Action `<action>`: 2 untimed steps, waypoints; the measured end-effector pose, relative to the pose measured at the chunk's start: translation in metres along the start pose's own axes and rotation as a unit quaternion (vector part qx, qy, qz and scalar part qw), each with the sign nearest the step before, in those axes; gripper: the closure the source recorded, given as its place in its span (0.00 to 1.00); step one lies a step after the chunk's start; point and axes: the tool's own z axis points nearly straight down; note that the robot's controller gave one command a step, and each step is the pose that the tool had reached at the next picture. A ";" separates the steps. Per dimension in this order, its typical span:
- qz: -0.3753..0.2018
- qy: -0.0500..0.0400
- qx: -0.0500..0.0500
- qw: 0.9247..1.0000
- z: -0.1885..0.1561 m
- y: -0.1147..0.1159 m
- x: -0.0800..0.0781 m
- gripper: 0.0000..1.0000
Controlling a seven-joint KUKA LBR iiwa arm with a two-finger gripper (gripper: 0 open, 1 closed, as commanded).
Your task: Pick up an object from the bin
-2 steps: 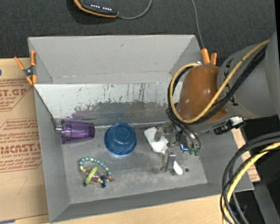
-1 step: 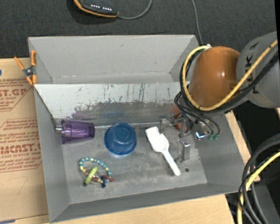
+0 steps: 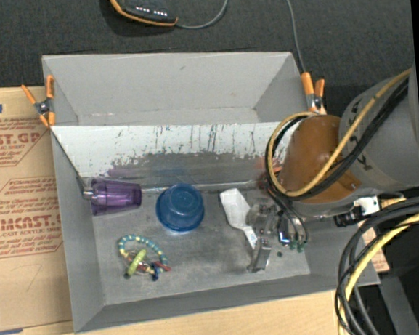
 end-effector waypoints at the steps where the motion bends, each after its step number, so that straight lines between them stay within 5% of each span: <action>1: -0.012 -0.005 0.000 1.000 0.030 0.005 -0.031 0.00; 2: 0.106 0.001 0.000 0.994 0.029 0.018 0.021 1.00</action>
Offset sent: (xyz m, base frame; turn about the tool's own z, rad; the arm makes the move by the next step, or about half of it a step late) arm -0.0168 0.0221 -0.0294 0.2134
